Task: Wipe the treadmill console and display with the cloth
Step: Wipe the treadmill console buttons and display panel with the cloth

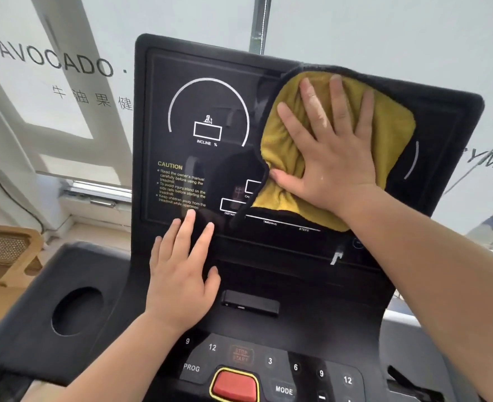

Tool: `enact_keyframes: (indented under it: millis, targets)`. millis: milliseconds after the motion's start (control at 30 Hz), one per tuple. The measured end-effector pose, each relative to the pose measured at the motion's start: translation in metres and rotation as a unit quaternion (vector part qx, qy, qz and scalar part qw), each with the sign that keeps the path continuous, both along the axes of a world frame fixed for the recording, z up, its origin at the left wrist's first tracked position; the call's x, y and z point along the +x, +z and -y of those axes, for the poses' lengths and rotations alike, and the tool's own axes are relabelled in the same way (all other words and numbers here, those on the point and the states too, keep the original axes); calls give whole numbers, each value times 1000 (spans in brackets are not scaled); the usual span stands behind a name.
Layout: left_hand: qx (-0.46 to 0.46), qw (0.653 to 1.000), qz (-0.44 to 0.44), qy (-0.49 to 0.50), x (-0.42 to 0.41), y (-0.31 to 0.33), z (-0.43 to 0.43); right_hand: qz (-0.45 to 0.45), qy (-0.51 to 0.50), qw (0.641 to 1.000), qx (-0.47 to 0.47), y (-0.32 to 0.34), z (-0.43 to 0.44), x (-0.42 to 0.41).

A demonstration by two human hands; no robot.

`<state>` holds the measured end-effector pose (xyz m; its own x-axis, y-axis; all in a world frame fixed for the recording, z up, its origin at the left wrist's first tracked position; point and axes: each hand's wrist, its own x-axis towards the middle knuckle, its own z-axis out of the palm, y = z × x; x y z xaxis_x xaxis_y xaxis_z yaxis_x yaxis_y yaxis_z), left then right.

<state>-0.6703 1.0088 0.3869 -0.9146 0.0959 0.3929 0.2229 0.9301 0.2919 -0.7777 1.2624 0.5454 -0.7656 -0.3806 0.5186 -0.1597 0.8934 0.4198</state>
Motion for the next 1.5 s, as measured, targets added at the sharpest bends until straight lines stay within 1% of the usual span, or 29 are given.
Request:
enact_keyframes:
  millis: [233,400,500,567,667,733,800,867,967,1067,1167,1233,1367,1500]
  targets:
    - [-4,1000,-13,-10,9,-6,-5,27,70,997,-5,-88,11,42]
    - [-15,998,-37,-43,10,-2,-18,54,128,988,61,-123,-9,68]
    - [-25,996,-42,-72,11,2,-32,61,153,982,93,-109,-33,65]
    - [-33,994,-40,-95,11,7,-43,40,147,983,98,-85,-50,53]
    - [-38,991,-43,-118,10,15,-60,-9,106,992,62,-31,-72,27]
    - [-38,990,-39,-129,10,19,-69,-8,67,997,32,4,-82,13]
    - [-38,990,-28,-132,12,19,-76,-9,32,999,10,19,-85,8]
    - [-34,991,-13,-126,15,17,-79,-20,-3,1000,-17,13,-81,13]
    - [-40,992,1,-117,19,13,-84,-16,-40,997,-63,-21,-72,31]
    - [-41,993,-2,-115,19,9,-86,7,-21,998,-60,-69,-70,56]
    - [-5,993,-17,-115,19,9,-87,22,11,999,-43,-116,-72,85]
    - [15,993,-24,-115,18,11,-88,28,20,999,-32,-133,-76,98]
    - [8,993,-19,-118,17,14,-88,30,51,998,-18,-126,-94,98]
    - [-5,993,13,-116,18,17,-85,-13,37,999,-22,-80,-114,71]
